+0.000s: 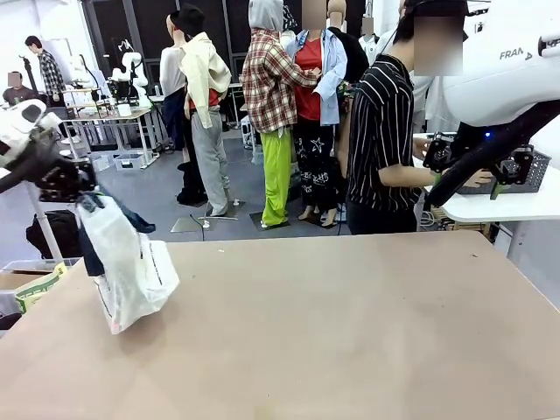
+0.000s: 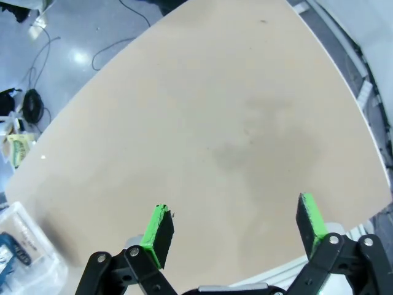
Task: Transfer purchased items from the store into the shopping bag.
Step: Move the Reusable shopping bag to the right side of the table.
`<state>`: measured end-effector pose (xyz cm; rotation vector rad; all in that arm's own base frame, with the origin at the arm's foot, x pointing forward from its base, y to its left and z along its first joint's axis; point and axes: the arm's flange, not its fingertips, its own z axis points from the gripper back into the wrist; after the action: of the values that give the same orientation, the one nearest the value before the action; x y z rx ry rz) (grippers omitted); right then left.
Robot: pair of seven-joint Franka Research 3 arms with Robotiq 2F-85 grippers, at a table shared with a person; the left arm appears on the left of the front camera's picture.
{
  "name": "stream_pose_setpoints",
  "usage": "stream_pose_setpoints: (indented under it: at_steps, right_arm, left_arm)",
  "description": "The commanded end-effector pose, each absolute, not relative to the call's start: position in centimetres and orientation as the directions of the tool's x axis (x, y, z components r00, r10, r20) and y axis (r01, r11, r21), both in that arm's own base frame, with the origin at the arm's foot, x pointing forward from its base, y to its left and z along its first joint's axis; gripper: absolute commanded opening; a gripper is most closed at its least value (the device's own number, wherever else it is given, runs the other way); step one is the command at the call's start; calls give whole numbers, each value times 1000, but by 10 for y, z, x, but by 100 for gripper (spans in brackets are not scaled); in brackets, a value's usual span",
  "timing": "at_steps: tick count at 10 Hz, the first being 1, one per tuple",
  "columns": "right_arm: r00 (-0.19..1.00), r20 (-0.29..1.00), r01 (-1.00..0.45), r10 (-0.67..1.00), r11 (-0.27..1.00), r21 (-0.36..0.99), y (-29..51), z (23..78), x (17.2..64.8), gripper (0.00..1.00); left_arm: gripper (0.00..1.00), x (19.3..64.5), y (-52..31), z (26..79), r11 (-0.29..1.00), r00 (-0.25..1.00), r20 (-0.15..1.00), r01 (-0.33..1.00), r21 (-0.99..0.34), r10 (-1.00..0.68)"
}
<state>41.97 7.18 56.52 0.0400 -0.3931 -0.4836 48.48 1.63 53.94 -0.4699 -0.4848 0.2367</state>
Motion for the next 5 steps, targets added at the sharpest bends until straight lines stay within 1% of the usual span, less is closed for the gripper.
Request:
stream_pose_setpoints:
  at_steps: [1, 3, 4, 5]
  right_arm:
    - [823, 344, 432, -452, 891, 138, 71, 564, 418, 100]
    - [823, 344, 432, -452, 891, 138, 71, 564, 418, 100]
    - [823, 344, 432, -452, 891, 138, 71, 564, 418, 100]
    - [823, 344, 432, -452, 891, 138, 71, 564, 418, 100]
  left_arm:
    - [0, 487, 48, 560, 866, 830, 373, -234, -441, 414]
    - [0, 485, 88, 562, 880, 848, 331, -279, -385, 414]
    - [0, 481, 94, 559, 899, 870, 322, -254, -357, 374]
    - [0, 479, 94, 555, 925, 889, 315, -242, -293, 332]
